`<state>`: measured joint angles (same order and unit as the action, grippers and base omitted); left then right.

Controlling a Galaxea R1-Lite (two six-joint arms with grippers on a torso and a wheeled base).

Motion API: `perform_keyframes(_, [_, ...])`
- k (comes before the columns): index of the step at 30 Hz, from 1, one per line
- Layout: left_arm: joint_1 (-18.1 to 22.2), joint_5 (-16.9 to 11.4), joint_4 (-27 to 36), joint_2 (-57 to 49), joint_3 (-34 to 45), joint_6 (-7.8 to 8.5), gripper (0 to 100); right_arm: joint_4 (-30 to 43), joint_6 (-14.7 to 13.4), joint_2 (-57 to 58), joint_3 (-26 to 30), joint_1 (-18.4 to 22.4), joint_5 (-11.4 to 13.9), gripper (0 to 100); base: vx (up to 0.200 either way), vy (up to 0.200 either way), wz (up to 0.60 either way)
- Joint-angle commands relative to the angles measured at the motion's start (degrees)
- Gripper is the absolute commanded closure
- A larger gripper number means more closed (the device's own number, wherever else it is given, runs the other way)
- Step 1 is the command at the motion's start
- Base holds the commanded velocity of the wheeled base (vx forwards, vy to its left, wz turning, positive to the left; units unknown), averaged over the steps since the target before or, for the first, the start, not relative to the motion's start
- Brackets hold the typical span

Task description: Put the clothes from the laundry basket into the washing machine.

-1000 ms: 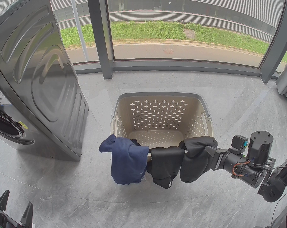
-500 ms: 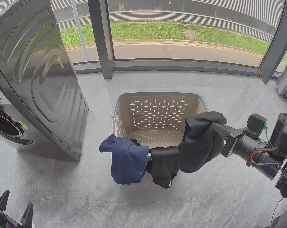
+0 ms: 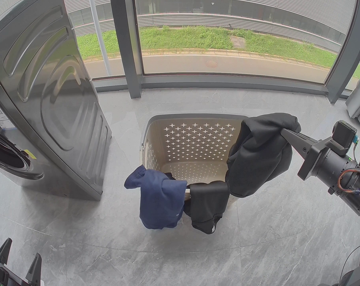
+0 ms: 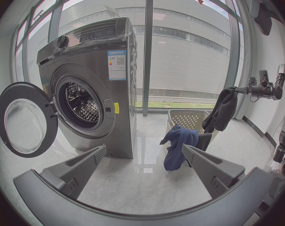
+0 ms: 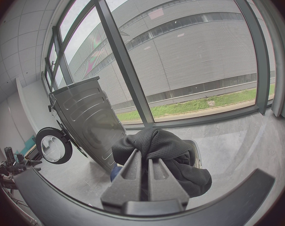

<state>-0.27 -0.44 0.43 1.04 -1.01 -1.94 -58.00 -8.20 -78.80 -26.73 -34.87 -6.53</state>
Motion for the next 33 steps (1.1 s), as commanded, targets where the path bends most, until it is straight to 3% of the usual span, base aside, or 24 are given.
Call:
perform_keyframes(1, [0.0, 0.0, 0.0, -0.9, 0.9, 0.00, 0, -0.1, 0.0, 0.7, -0.2, 0.1, -0.2, 100, -0.200, 0.000, 0.00])
perform_keyframes(7, [0.0, 0.0, 0.0, -0.9, 0.9, 0.00, 0, -0.1, -0.1, 0.5, -0.4, 0.0, -0.4, 100, 0.000, 0.000, 0.00])
perform_keyframes(33, [0.0, 0.0, 0.0, -0.9, 0.9, 0.00, 0, -0.5, -0.6, 0.0, -0.2, -1.3, -0.4, 100, 0.000, 0.200, 0.00])
